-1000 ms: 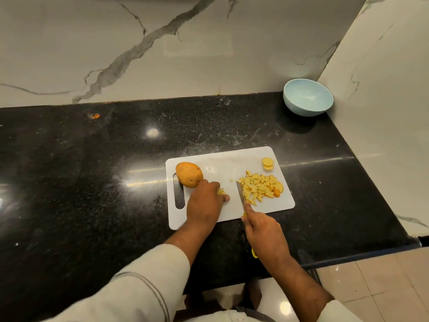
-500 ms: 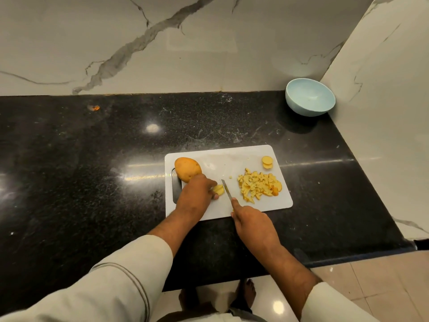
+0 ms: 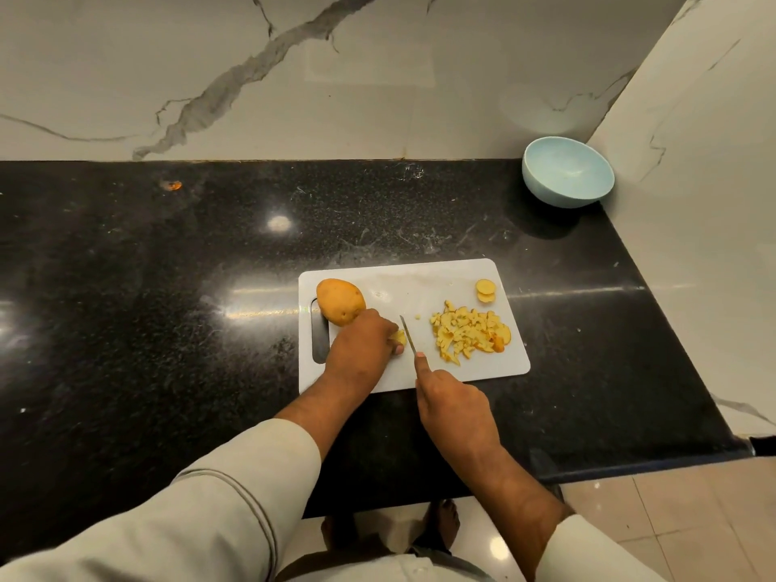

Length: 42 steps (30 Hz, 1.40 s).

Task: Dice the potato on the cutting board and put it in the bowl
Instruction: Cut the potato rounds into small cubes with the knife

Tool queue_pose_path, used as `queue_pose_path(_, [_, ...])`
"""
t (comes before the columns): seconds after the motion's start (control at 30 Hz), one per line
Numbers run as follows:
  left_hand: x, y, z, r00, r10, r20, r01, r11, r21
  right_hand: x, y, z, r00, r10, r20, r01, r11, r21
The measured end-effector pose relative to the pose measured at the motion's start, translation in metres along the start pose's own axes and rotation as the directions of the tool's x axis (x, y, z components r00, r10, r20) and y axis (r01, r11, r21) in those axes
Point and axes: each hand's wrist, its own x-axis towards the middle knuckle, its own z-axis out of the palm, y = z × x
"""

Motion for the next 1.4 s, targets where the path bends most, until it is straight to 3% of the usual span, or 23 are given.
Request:
queue_pose_path(0.13, [-0.005,0.007,0.003,0.998,0.057,-0.007,-0.055,0.985,0.166,0.003,-0.007,0.005,1.000,-0.003,0.007,0.003,1.000,-0.020])
queue_pose_path(0.37, [-0.007,0.011,0.006,0.994,0.112,0.004,-0.109,0.952,0.285,0.008,-0.016,0.011,1.000,0.006,-0.022,-0.006,1.000,0.027])
queue_pose_path(0.63, [-0.009,0.003,0.004,0.985,0.174,-0.012,-0.164,0.946,0.281,0.007,-0.016,0.011,0.999,0.009,-0.040,-0.007,0.999,0.033])
queue_pose_path(0.83, [-0.013,-0.005,0.009,0.987,0.126,-0.100,-0.106,0.977,0.187,0.008,-0.015,0.012,0.999,0.010,-0.042,-0.008,0.999,0.054])
queue_pose_path(1.13, [-0.008,0.001,0.005,0.983,0.177,-0.041,-0.163,0.960,0.228,0.011,-0.016,0.013,0.999,-0.014,-0.052,0.016,0.999,0.029])
queue_pose_path(1.4, [-0.008,0.008,0.009,0.984,0.174,-0.030,-0.162,0.957,0.240,0.026,-0.016,0.005,0.999,-0.043,0.026,0.043,0.999,0.005])
